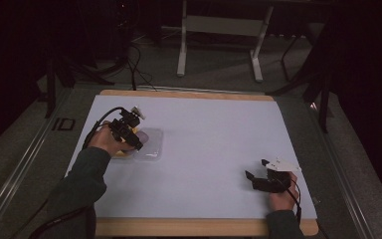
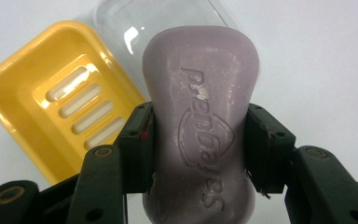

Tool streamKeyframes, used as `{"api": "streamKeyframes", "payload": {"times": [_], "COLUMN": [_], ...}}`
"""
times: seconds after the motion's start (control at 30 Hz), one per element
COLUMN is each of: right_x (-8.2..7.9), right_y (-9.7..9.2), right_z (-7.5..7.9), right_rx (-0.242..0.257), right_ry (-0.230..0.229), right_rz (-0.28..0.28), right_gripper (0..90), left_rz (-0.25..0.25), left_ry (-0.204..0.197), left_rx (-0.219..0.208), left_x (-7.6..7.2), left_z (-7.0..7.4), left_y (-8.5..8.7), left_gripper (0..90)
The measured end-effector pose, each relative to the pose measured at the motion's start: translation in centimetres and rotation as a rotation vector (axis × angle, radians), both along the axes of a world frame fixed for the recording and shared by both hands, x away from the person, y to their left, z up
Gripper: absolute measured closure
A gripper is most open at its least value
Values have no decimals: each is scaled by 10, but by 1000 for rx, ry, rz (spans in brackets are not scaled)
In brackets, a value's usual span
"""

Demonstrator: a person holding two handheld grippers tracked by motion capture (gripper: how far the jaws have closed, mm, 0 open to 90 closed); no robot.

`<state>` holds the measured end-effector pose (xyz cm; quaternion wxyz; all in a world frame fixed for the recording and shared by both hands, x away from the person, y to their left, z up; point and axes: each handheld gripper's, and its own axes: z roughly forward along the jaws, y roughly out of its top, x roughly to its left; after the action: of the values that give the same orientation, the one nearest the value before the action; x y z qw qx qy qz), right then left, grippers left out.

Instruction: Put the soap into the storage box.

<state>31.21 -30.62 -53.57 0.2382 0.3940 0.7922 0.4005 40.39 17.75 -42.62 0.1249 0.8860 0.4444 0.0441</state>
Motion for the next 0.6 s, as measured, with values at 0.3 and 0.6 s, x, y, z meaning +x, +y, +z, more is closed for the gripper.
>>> {"api": "streamKeyframes", "payload": {"times": [0.3, 0.6], "right_x": [0, 0], "right_y": [0, 0], "right_z": [0, 0], "right_rx": [-4, -5], "right_ry": [-1, -1], "right_rz": [1, 1], "right_gripper": [194, 194], "left_rz": [33, 62], "left_ry": [-7, 4], "left_rx": [4, 5], "left_x": [7, 15], "left_z": [-1, -6], "left_y": [1, 4], "left_gripper": [499, 499]}}
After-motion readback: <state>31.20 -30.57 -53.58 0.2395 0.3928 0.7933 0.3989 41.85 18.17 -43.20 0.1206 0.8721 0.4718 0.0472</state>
